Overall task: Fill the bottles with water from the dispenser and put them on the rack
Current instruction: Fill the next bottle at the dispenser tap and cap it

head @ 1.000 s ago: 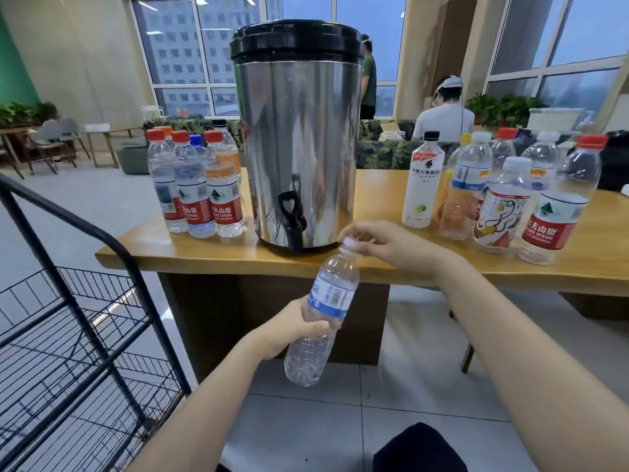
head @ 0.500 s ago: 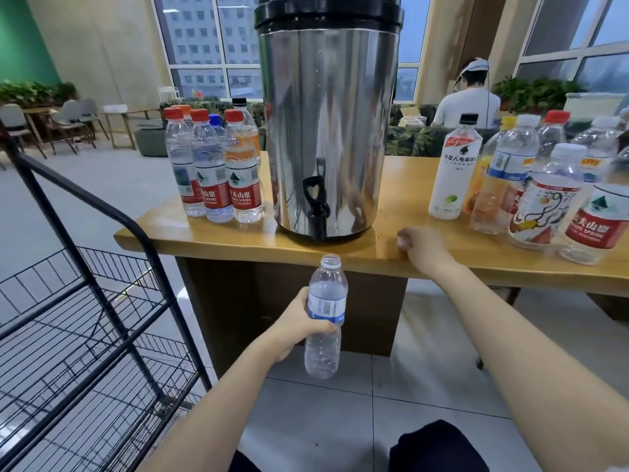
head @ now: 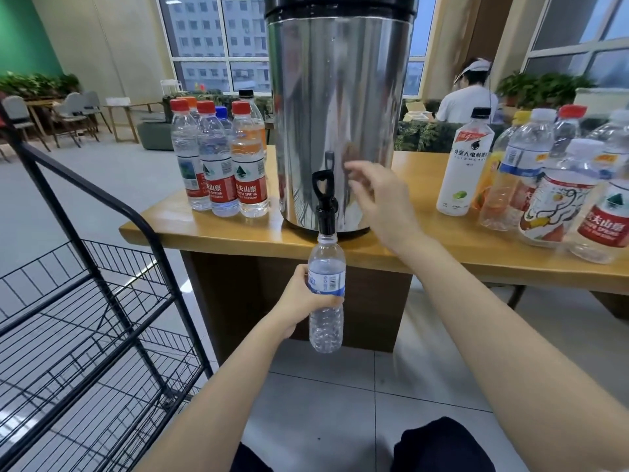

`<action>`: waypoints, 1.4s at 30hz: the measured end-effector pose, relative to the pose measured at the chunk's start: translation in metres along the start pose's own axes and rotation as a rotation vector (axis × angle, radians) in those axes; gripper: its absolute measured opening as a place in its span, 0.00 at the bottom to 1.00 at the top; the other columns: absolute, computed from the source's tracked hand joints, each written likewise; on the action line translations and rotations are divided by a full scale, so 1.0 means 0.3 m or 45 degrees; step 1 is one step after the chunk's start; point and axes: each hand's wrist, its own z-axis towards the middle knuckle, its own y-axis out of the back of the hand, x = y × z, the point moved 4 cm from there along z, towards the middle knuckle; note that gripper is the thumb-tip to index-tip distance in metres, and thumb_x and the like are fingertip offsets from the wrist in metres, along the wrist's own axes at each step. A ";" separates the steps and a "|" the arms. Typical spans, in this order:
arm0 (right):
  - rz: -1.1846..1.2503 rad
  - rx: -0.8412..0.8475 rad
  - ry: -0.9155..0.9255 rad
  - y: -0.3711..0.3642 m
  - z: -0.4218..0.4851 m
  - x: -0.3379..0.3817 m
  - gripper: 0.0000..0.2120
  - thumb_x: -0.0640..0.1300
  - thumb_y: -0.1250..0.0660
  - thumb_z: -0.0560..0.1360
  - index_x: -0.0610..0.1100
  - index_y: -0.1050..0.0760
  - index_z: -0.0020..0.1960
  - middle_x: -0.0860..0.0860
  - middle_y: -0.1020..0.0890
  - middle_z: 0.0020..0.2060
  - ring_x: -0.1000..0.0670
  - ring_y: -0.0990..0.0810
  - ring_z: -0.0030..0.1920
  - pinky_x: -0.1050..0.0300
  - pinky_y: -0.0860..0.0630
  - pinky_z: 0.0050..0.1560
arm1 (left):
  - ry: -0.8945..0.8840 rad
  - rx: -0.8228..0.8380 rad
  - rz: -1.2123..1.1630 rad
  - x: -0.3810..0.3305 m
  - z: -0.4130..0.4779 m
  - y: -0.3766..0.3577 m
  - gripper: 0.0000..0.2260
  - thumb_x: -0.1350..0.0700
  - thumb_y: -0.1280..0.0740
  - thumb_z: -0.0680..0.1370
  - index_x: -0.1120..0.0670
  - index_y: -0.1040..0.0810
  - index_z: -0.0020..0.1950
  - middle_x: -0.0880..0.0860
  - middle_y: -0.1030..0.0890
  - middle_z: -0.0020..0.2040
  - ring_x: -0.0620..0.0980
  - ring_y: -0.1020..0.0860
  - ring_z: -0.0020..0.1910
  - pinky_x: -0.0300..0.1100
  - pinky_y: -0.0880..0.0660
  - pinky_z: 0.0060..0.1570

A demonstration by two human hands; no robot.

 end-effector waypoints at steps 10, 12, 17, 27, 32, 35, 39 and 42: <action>-0.154 0.040 0.174 -0.031 0.054 0.157 0.12 0.36 0.36 0.79 0.41 0.19 0.59 0.46 0.16 0.51 0.47 0.23 0.51 0.49 0.25 0.51 | -0.046 -0.099 0.046 -0.003 0.006 -0.005 0.34 0.58 0.19 0.65 0.50 0.32 0.65 0.48 0.23 0.57 0.45 0.23 0.55 0.36 0.26 0.47; -0.126 -0.032 0.174 -0.029 0.045 0.154 0.11 0.35 0.35 0.77 0.40 0.18 0.56 0.45 0.15 0.49 0.46 0.21 0.50 0.49 0.24 0.50 | -0.050 -0.110 0.055 0.001 0.008 -0.005 0.34 0.57 0.19 0.64 0.51 0.32 0.66 0.49 0.23 0.58 0.46 0.23 0.56 0.38 0.24 0.50; -0.061 -0.170 0.239 -0.021 0.005 0.147 0.08 0.35 0.31 0.74 0.39 0.16 0.51 0.46 0.15 0.44 0.47 0.19 0.45 0.53 0.21 0.45 | -0.055 -0.136 0.070 -0.001 0.008 0.002 0.33 0.57 0.18 0.64 0.50 0.31 0.64 0.48 0.22 0.57 0.45 0.23 0.55 0.37 0.24 0.48; -0.143 -0.142 0.362 -0.025 -0.147 0.112 0.08 0.38 0.28 0.73 0.42 0.16 0.51 0.48 0.14 0.44 0.49 0.20 0.44 0.57 0.22 0.38 | -0.060 -0.142 0.042 -0.003 -0.003 0.000 0.33 0.56 0.18 0.64 0.51 0.30 0.63 0.48 0.21 0.56 0.46 0.22 0.55 0.40 0.22 0.51; -0.235 -0.158 0.354 -0.017 -0.133 0.101 0.07 0.45 0.29 0.74 0.45 0.16 0.50 0.52 0.15 0.44 0.49 0.25 0.46 0.55 0.26 0.37 | -0.051 -0.146 0.016 -0.010 -0.011 -0.002 0.32 0.57 0.18 0.63 0.51 0.29 0.63 0.48 0.21 0.55 0.45 0.22 0.54 0.36 0.24 0.47; -0.327 -0.141 0.324 -0.019 -0.127 0.095 0.14 0.56 0.34 0.75 0.47 0.17 0.50 0.52 0.16 0.48 0.48 0.26 0.49 0.52 0.28 0.41 | -0.048 -0.158 0.021 -0.013 -0.013 -0.005 0.32 0.57 0.18 0.64 0.50 0.30 0.63 0.47 0.21 0.55 0.45 0.22 0.54 0.36 0.25 0.47; -0.408 -0.162 0.241 -0.028 -0.121 0.116 0.20 0.62 0.36 0.72 0.47 0.18 0.47 0.52 0.17 0.49 0.46 0.25 0.50 0.52 0.31 0.44 | -0.055 -0.170 0.030 -0.013 -0.010 -0.007 0.32 0.57 0.18 0.63 0.51 0.30 0.62 0.48 0.21 0.56 0.46 0.22 0.55 0.38 0.24 0.49; -0.447 -0.226 0.191 -0.028 -0.127 0.127 0.13 0.57 0.29 0.71 0.47 0.20 0.44 0.53 0.17 0.39 0.47 0.23 0.44 0.54 0.36 0.43 | -0.061 -0.186 0.039 -0.013 -0.008 -0.007 0.32 0.57 0.18 0.63 0.50 0.29 0.62 0.49 0.21 0.56 0.46 0.22 0.55 0.39 0.24 0.50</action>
